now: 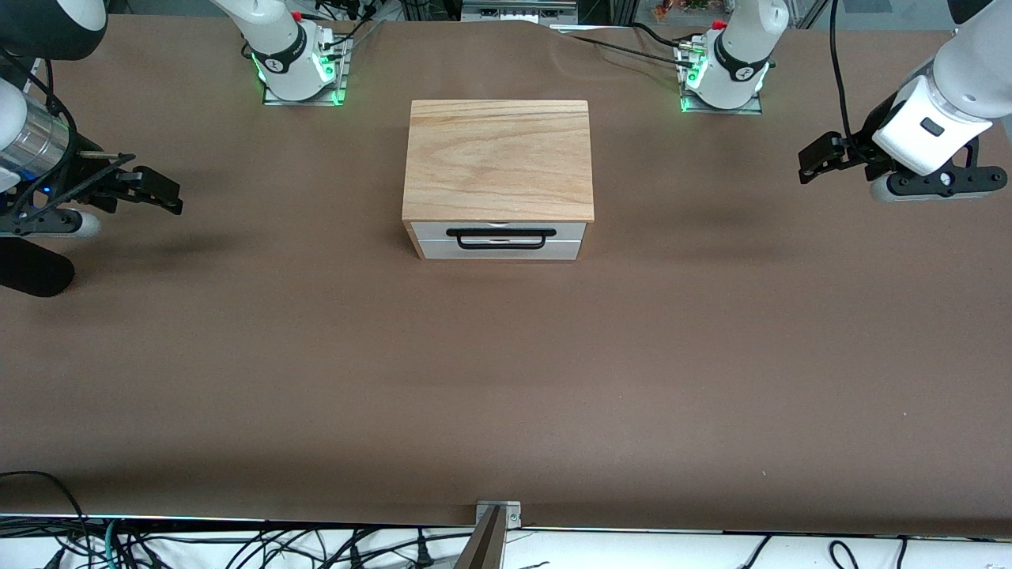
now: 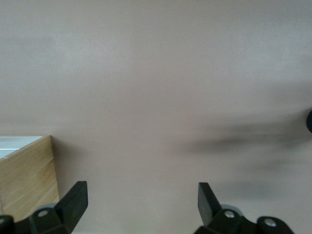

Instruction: Pull top drawer with both arms simultaneously

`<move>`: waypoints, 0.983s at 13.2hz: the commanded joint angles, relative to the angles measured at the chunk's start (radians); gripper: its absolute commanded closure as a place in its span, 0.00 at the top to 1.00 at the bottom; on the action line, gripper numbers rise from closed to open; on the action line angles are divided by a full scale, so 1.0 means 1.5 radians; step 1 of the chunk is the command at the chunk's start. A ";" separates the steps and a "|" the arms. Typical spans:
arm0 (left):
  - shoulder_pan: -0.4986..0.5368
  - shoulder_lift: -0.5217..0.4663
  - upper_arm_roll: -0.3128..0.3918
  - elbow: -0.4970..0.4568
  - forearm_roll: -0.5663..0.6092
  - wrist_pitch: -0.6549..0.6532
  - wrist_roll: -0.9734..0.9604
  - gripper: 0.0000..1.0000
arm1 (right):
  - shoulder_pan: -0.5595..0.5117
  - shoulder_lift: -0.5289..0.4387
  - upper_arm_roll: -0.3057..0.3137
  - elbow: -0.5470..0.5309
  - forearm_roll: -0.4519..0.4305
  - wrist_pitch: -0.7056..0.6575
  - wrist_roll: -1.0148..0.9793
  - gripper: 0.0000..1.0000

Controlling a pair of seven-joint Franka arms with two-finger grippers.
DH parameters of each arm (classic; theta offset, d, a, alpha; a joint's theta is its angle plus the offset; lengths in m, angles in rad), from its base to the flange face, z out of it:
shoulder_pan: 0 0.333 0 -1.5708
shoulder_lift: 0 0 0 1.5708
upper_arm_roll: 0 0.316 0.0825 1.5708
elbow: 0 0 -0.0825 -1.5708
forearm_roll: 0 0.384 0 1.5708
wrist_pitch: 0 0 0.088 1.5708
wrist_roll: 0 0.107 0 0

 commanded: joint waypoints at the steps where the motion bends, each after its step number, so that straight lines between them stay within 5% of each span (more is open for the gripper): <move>1: 0.003 -0.008 -0.002 -0.007 0.014 0.003 0.015 1.00 | -0.003 -0.010 0.000 -0.010 -0.004 0.001 -0.006 1.00; 13: 0.003 -0.001 -0.002 -0.007 0.014 0.003 -0.001 1.00 | -0.004 -0.003 0.002 0.003 -0.004 -0.005 -0.016 1.00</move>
